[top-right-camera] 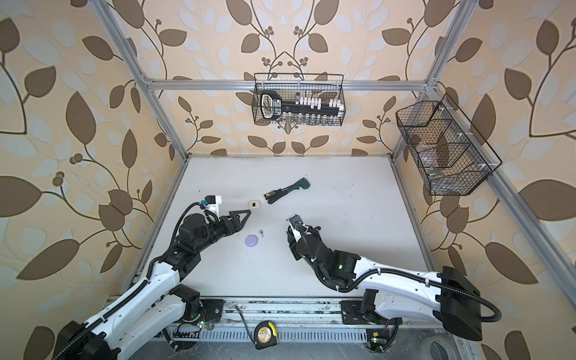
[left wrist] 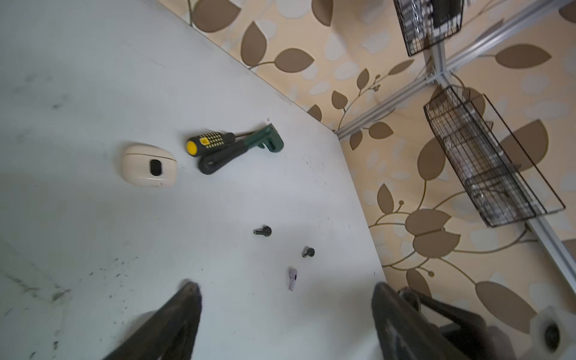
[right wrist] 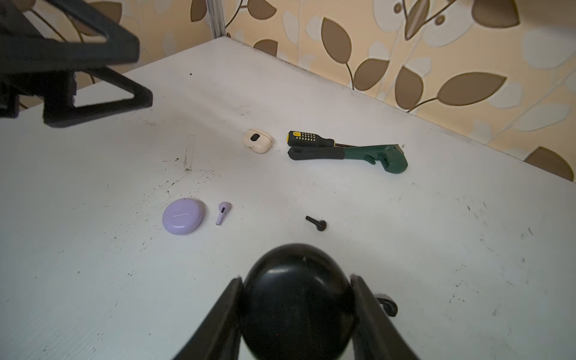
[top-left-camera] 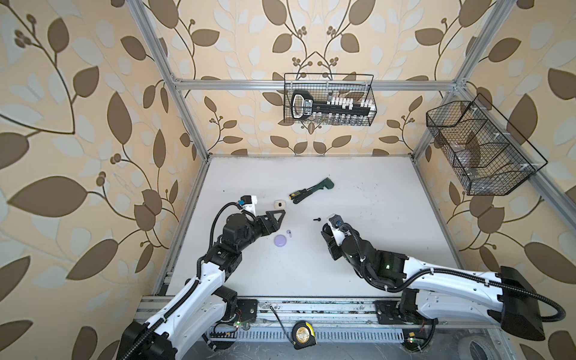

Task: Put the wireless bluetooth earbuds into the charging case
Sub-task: 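Lift the black case toward the left gripper while the left gripper approaches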

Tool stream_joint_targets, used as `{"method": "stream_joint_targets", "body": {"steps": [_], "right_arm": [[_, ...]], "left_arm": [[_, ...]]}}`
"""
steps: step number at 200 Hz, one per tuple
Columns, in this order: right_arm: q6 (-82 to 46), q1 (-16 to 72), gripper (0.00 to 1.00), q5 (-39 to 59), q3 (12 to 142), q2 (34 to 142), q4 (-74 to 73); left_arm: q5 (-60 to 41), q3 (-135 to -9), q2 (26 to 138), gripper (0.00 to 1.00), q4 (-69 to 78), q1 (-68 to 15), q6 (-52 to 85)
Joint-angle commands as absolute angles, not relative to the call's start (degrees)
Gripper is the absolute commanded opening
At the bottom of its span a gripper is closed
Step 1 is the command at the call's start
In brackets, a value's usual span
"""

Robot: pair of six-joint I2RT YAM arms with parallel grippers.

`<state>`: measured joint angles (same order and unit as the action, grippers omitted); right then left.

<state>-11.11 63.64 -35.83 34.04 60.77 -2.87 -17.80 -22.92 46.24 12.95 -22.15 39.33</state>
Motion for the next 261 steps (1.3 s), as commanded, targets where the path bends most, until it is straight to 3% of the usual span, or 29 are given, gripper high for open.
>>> {"method": "stream_joint_targets", "body": {"steps": [1,22,43,74,93,108,126,143,153,164,184,261], "right_arm": [[-7.9,65.8,0.18,-38.8,34.5,58.1,-10.3],[-3.9,67.8,0.25,-37.1,34.1,55.8,-15.8],[0.1,67.9,0.13,-37.8,32.2,57.8,-20.8],[3.2,68.2,0.12,-39.5,30.0,58.3,-23.1],[6.3,68.1,0.02,-39.3,29.0,58.5,-26.1],[8.3,67.7,0.0,-41.6,28.0,60.7,-29.9],[7.4,67.6,0.0,-44.8,29.6,62.8,-27.7],[7.9,68.0,0.0,-41.4,29.8,62.3,-26.4],[9.0,68.6,0.09,-39.2,28.4,61.7,-28.3],[9.6,68.9,0.11,-38.2,27.4,61.5,-29.6],[10.9,69.1,0.04,-37.8,28.3,62.4,-28.8],[20.4,72.2,0.0,-41.4,23.3,60.8,-37.3]], "left_arm": [[-19.5,-23.3,45.6,0.86,22.3,-24.6,32.3],[-22.4,-22.2,44.4,0.85,25.3,-24.7,31.2],[-24.8,-21.4,44.8,0.84,28.4,-24.9,31.1],[-29.0,-22.3,46.6,0.8,30.7,-25.0,30.3],[-29.0,-22.3,46.0,0.8,30.2,-25.4,29.3],[-29.1,-22.6,46.6,0.81,29.9,-25.7,28.9],[-29.5,-24.0,47.9,0.79,28.4,-26.6,27.7],[-29.8,-25.0,48.4,0.79,26.9,-27.3,26.6],[-30.1,-25.6,48.4,0.78,26.1,-27.7,26.1],[-30.5,-25.9,48.2,0.78,25.5,-28.1,25.6],[-31.3,-26.9,48.6,0.77,24.2,-29.4,24.4],[-32.3,-32.1,52.4,0.65,17.3,-38.0,16.3]]}}
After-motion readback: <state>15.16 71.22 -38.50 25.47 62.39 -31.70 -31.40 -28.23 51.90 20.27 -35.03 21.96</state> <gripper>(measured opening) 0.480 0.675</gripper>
